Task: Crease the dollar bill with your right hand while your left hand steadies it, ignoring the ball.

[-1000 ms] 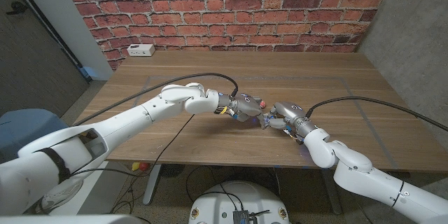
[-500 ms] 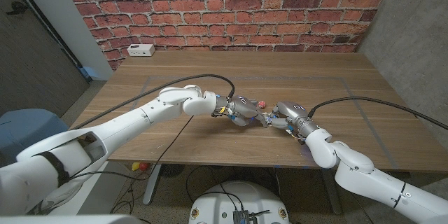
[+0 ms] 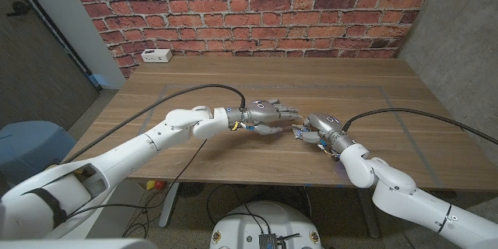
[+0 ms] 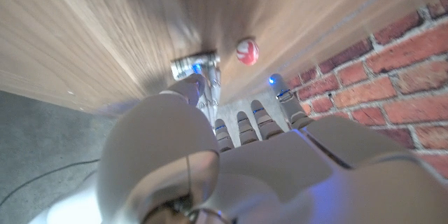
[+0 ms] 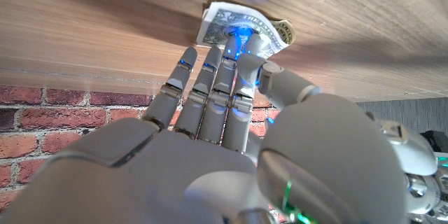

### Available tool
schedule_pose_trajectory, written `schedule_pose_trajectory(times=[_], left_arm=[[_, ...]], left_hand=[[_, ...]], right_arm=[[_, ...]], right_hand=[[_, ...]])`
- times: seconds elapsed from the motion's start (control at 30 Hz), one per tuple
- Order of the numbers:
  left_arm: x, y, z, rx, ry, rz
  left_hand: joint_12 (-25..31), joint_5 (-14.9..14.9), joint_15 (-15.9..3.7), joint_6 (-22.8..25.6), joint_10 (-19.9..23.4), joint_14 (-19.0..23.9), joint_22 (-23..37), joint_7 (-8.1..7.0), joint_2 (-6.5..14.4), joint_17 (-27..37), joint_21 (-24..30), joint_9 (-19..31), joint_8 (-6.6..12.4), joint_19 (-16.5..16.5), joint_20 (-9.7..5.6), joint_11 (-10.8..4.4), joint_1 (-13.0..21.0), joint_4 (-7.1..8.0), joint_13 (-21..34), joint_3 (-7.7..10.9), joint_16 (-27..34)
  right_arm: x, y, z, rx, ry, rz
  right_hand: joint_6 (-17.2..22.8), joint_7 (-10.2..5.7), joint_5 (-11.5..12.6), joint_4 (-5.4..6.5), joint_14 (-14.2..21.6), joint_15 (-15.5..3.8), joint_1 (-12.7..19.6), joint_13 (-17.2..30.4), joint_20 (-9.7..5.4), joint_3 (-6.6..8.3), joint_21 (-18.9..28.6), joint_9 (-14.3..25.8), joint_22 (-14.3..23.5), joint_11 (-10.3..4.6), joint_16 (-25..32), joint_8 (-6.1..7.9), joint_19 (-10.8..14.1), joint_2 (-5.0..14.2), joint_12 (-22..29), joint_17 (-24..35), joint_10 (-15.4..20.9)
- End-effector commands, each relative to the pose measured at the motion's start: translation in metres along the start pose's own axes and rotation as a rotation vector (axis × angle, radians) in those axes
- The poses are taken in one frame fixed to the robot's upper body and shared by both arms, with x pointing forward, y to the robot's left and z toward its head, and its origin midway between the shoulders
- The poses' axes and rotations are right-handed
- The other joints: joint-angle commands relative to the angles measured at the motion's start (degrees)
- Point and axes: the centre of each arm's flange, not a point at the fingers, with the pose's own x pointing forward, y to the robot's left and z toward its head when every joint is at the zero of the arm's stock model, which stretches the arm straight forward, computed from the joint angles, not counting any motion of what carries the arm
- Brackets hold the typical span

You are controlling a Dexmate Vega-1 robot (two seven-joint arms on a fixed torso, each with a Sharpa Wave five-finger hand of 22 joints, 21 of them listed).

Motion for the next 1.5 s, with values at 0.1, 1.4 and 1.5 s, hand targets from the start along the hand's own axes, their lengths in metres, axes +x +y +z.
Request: schedule_pose_trajectory(times=[0.1, 1.4, 1.5], left_arm=[[-0.031, 0.044, -0.008, -0.038, 0.059, 0.553], [-0.095, 0.028, -0.086, -0.73, 0.301, 0.725], [-0.1, 0.026, -0.089, -0.777, 0.309, 0.736]], left_hand=[[0.68, -0.62, -0.66, 0.07, 0.92, 0.85, 0.22, -0.14, -0.65, -0.35, -0.28, 0.16, 0.49, -8.3, 0.03, -0.64, -1.18, -0.53, -0.07, -0.32, 0.31], [1.39, -4.33, -0.91, 4.5, 2.95, 0.54, 0.34, -0.1, -1.29, -2.31, -2.89, -0.03, 1.08, -2.88, -2.19, 0.97, -12.31, 1.75, -0.68, -3.87, 0.67], [1.31, -4.57, -1.2, 4.66, 2.88, 0.03, 0.34, -0.1, -1.11, -2.5, -3.24, -0.05, 0.99, -2.81, -2.29, 1.07, -13.58, 2.29, -0.74, -4.29, 0.53]], right_arm=[[-0.01, -0.013, -0.002, 0.113, -0.007, -0.076], [-0.028, -0.046, -0.029, 0.549, -0.123, -0.542], [-0.026, -0.048, -0.031, 0.575, -0.128, -0.562]], right_hand=[[-14.25, -2.92, -6.11, 0.9, -5.02, 1.8, -3.07, 0.51, 1.32, -8.89, -0.15, 0.38, 0.34, 0.83, 0.61, -0.07, -1.38, 3.13, -0.32, 3.95, -8.46], [-38.41, -7.0, -8.24, 4.53, -20.85, 5.66, -19.84, 0.76, 0.8, -27.49, -0.7, 0.57, 0.37, -1.79, -2.24, 0.58, -7.75, 5.94, -0.8, 5.03, -36.84], [-38.65, -6.89, -8.25, 4.84, -20.99, 5.77, -20.53, 0.75, 0.78, -27.81, -0.75, 0.58, 0.35, -1.67, -2.1, 0.63, -7.93, 5.96, -0.72, 4.98, -37.1]])
